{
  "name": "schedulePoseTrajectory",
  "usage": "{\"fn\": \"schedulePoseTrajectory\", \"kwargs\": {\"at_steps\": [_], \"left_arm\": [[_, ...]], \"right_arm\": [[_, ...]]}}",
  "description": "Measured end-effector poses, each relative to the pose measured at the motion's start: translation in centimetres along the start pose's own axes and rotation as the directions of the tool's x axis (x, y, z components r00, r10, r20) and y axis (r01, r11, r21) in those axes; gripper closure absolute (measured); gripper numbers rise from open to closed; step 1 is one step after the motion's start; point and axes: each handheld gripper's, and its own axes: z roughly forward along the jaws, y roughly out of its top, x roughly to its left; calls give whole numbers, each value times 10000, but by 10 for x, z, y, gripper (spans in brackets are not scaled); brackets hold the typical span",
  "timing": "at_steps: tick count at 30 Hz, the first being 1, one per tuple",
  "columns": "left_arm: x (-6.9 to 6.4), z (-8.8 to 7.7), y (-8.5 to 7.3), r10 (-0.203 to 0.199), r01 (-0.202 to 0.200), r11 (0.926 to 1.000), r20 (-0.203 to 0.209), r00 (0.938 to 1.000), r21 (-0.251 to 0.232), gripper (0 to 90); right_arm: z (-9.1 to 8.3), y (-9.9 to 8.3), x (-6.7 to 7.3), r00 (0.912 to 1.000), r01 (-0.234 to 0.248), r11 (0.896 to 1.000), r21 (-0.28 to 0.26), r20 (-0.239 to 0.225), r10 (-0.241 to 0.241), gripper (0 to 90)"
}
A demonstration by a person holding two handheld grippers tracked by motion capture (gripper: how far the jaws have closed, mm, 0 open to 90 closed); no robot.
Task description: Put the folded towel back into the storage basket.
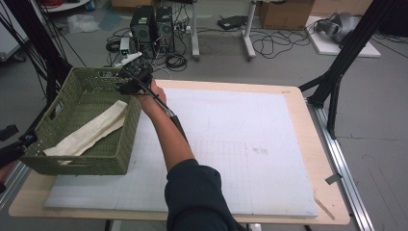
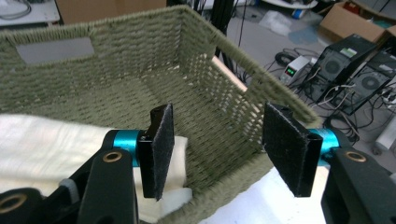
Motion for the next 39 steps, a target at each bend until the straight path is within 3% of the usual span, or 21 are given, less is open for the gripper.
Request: {"fn": "schedulePoseTrajectory", "kwargs": {"at_steps": [7,18,26,34,35,39], "left_arm": [[-10,3,1,69,-66,9999,349,9994,-96,400],[-38,21,7,-103,140,9994,1101,9939,-328,388],[-70,46,7,-274,328,9992,2036,9787,-234,348],[-104,66,12,-180,283,9991,2842,9586,-321,342],[-108,68,12,-213,327,9989,2938,9556,-339,342],[-126,78,15,-164,253,9994,3303,9437,-229,310]], "right_arm": [[-34,-7,-16,9997,-202,9992,-352,144,207,410],[-100,-40,-43,9978,-464,9970,-627,439,492,369],[-148,-76,-54,9968,-463,9977,-493,634,493,290],[-198,-125,-62,9900,-736,9957,-566,1160,798,241],[-203,-129,-64,9891,-877,9957,-285,1161,904,219],[-228,-153,-65,9844,-925,9936,-647,1438,1010,219]]}}
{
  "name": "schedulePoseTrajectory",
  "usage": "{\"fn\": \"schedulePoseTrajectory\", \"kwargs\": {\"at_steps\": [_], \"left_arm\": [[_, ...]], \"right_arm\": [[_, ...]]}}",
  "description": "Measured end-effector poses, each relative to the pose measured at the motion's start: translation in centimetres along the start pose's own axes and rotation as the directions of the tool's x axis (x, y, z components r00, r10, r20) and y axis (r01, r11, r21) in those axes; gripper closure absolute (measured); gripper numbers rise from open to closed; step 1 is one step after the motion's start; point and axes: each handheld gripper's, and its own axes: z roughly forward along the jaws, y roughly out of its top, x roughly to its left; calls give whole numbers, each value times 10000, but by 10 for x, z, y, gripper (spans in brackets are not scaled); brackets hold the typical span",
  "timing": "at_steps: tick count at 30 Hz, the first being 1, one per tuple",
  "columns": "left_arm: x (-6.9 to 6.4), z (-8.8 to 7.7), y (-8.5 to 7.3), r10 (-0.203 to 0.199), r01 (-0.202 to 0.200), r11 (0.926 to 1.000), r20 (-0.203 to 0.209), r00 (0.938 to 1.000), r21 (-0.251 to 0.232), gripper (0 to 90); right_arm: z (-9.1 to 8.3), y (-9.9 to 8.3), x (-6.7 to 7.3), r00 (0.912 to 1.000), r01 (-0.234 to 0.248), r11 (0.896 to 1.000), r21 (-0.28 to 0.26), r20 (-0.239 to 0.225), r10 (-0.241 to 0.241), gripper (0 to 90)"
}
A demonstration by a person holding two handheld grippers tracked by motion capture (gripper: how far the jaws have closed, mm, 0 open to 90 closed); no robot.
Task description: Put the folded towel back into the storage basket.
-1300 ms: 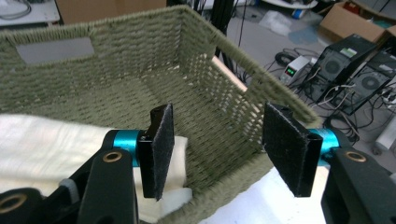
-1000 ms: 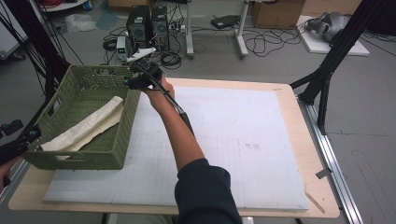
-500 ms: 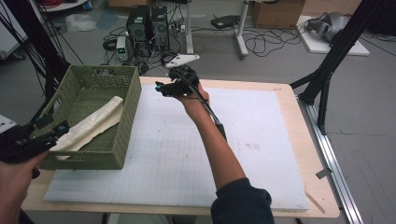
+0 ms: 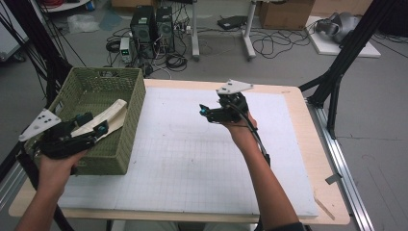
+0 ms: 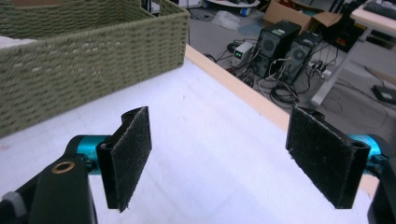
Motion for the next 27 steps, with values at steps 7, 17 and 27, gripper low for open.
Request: {"fn": "schedulePoseTrajectory", "kwargs": {"at_steps": [7,17,27], "left_arm": [[-30,30,-3,32,-35,10000,960,9954,27,238],[-71,70,-15,418,-399,9991,2161,9755,-131,238],[-91,94,-44,504,-567,9983,2748,9602,152,240]], "right_arm": [[-39,-45,-11,9988,-361,9993,-89,333,363,207],[-87,-110,-15,9921,-901,9959,-22,877,900,161],[-110,-151,-11,9821,-1353,9902,355,1370,1293,119]]}}
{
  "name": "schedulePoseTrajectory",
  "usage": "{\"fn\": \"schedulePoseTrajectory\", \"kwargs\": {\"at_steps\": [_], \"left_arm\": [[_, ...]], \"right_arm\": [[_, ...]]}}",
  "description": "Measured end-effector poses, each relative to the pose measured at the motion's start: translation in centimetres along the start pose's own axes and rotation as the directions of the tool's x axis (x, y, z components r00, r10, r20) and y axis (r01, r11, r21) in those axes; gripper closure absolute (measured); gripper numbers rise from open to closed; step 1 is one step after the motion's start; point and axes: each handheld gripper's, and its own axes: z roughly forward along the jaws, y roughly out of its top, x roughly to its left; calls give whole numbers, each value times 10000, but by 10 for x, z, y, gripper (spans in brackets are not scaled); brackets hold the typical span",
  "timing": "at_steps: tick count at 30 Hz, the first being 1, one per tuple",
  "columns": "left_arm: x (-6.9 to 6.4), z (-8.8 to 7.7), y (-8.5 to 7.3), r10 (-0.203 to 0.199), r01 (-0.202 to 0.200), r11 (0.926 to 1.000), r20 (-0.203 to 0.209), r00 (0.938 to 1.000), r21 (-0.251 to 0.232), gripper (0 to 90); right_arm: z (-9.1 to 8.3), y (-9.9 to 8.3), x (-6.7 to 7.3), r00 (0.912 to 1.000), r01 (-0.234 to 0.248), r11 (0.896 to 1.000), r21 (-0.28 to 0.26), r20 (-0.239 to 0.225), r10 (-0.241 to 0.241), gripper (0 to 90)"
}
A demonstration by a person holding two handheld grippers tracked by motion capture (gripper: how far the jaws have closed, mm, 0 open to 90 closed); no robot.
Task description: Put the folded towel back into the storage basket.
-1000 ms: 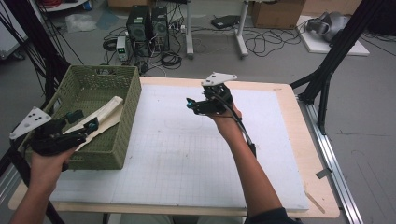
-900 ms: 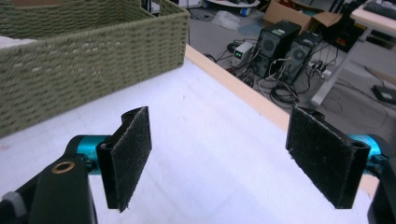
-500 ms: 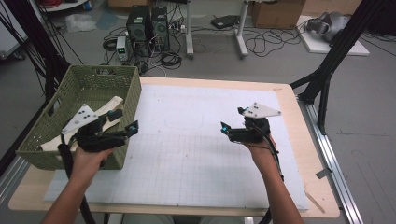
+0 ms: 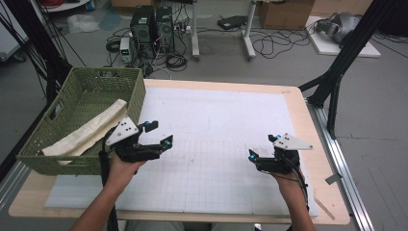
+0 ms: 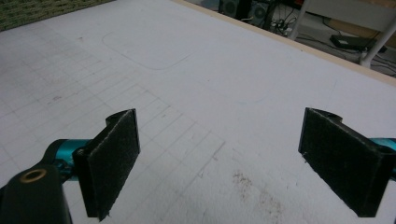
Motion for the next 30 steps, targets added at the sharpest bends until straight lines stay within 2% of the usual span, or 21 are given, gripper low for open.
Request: {"fn": "schedulePoseTrajectory", "kwargs": {"at_steps": [7,10,19,30], "left_arm": [[-2,11,-26,-126,125,9989,28,9999,447,245],[-4,13,-32,-44,41,9979,48,10000,650,247],[-4,11,-39,-34,33,9968,9,10000,796,250],[-2,10,-40,-12,18,9962,-75,10000,872,251]], "right_arm": [[-2,-15,2,9999,-37,9998,176,135,35,118],[-4,-16,3,9998,-84,9998,175,164,81,118],[-11,-21,8,9994,-284,9994,178,209,280,118],[-9,-23,6,9979,-646,9979,-13,80,646,118]]}}
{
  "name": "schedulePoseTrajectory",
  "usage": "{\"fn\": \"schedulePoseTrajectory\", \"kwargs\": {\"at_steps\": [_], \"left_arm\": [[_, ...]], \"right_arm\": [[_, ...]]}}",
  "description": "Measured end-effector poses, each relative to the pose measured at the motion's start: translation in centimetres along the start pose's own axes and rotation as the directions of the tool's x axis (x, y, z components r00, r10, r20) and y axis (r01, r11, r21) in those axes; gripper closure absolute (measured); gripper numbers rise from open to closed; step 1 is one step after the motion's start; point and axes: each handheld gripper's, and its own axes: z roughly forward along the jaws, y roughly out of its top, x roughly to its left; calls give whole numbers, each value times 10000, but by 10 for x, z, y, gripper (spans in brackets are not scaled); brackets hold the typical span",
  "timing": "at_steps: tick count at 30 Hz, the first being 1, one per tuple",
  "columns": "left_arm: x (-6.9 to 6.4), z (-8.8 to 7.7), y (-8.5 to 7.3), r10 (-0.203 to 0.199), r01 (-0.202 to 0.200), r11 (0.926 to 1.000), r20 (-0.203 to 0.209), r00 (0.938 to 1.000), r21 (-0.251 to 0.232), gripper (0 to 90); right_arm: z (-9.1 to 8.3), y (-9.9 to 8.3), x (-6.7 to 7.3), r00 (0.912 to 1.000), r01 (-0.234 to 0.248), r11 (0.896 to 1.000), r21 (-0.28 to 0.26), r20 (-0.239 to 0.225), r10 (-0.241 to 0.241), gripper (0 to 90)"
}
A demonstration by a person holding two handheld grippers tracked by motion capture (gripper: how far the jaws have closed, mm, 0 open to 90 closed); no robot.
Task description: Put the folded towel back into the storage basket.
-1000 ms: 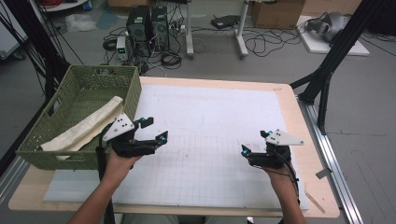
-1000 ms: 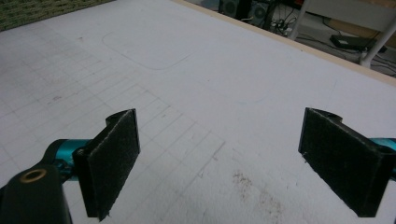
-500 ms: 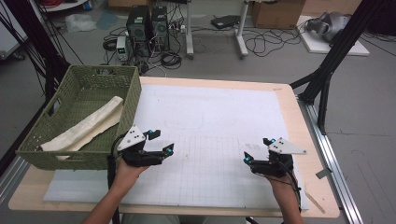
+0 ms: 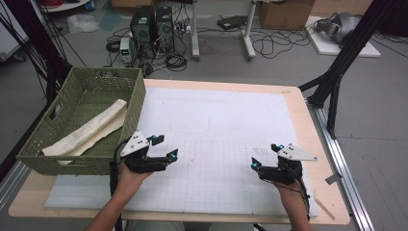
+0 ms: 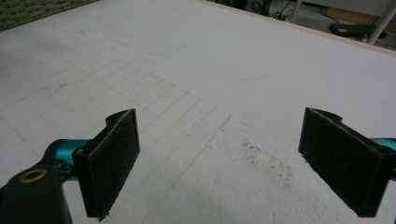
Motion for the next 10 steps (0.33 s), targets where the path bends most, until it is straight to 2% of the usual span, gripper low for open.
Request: {"fn": "schedulePoseTrajectory", "kwargs": {"at_steps": [10], "left_arm": [[0,2,-1,23,-23,10000,-3,10000,73,251]], "right_arm": [[2,0,0,9999,101,9999,-13,-18,-101,118]]}}
